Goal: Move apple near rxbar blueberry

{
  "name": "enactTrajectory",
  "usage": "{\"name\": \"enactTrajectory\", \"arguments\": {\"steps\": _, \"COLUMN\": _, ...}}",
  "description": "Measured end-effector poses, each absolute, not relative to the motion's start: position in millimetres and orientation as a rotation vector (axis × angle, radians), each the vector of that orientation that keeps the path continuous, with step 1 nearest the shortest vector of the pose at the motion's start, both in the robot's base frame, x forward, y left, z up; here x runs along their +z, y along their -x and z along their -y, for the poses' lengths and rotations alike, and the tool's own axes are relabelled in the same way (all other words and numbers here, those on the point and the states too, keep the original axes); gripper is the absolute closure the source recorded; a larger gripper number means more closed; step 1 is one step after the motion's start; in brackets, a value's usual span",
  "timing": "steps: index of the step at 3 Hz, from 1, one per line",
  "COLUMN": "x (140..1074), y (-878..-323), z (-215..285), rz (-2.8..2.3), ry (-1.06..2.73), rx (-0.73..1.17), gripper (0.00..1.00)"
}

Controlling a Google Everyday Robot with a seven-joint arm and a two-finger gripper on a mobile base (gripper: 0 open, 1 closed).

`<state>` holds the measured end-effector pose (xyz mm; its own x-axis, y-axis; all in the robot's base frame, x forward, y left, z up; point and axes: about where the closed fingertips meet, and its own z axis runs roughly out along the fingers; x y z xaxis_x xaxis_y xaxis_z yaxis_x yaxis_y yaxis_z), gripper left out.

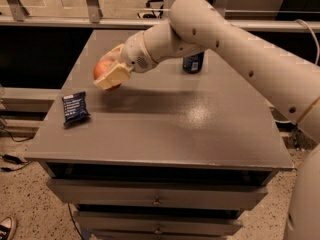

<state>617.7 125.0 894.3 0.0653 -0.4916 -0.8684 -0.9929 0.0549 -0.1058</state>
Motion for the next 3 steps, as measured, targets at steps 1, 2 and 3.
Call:
{"name": "enactTrajectory", "arguments": {"steps": 1, "x": 888, "y": -617, "z": -145, "rz": -1.527, "ry": 1.558, "rx": 0.833, "gripper": 1.0}}
{"name": "enactTrajectory", "arguments": {"steps": 2, "x": 879, "y": -613, "z": -155, "rz": -1.544, "ry": 1.578, "rx": 0.837, "gripper": 1.0}}
{"name": "enactTrajectory", "arguments": {"steps": 3, "x": 870, "y": -611, "z": -156, "rz": -1.582, "ry": 1.594, "rx": 0.819, "gripper": 0.87}}
